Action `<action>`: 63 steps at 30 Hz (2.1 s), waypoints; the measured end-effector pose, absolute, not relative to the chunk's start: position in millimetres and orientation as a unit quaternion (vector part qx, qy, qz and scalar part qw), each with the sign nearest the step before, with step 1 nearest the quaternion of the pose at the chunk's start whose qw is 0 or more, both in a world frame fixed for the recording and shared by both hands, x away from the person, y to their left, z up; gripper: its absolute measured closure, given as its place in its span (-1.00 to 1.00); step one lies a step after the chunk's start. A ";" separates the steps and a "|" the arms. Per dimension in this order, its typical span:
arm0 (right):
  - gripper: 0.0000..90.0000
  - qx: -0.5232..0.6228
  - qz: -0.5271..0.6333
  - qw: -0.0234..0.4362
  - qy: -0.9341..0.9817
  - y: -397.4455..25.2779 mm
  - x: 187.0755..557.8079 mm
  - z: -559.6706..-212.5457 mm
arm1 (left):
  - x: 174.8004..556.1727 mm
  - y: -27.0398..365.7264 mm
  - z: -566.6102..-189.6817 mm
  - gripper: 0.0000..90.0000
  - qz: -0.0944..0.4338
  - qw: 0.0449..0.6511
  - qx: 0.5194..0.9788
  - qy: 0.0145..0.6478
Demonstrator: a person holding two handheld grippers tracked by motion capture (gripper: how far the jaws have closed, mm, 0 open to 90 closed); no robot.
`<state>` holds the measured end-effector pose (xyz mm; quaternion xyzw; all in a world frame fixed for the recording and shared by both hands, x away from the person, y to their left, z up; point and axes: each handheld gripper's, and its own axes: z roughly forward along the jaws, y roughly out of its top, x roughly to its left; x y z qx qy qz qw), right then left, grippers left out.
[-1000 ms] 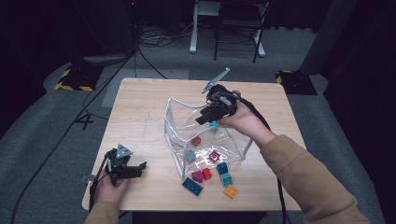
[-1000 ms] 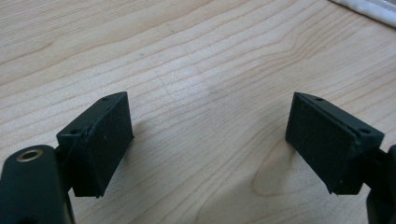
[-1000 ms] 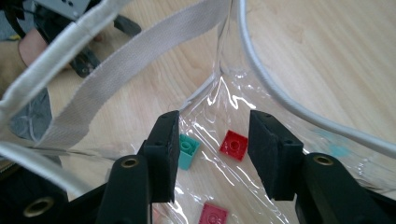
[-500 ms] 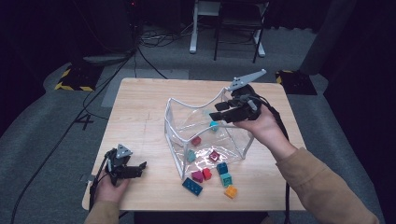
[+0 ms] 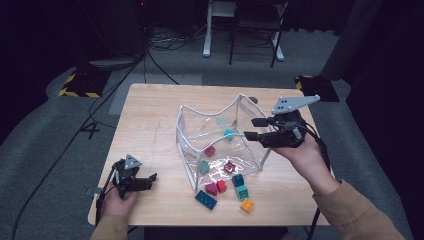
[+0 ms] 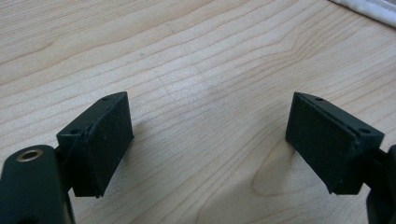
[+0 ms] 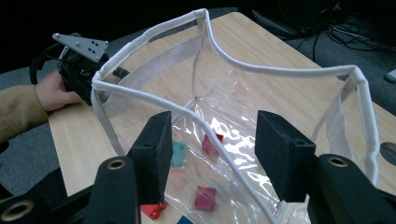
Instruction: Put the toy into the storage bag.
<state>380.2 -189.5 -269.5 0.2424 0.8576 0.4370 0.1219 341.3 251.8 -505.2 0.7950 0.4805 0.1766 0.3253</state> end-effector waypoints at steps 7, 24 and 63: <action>0.04 0.254 0.452 0.135 0.844 -207.3 363.7 -280.2 | 341.3 251.8 -505.3 -0.66 0.177 0.325 0.795 0.481; 0.04 0.289 0.457 0.138 0.830 -232.4 336.5 -361.7 | 341.2 251.5 -505.3 -0.66 0.177 0.326 0.793 0.484; -0.10 0.306 0.388 0.059 0.867 -192.7 315.7 -482.6 | 341.3 251.8 -505.2 -0.66 0.178 0.325 0.793 0.483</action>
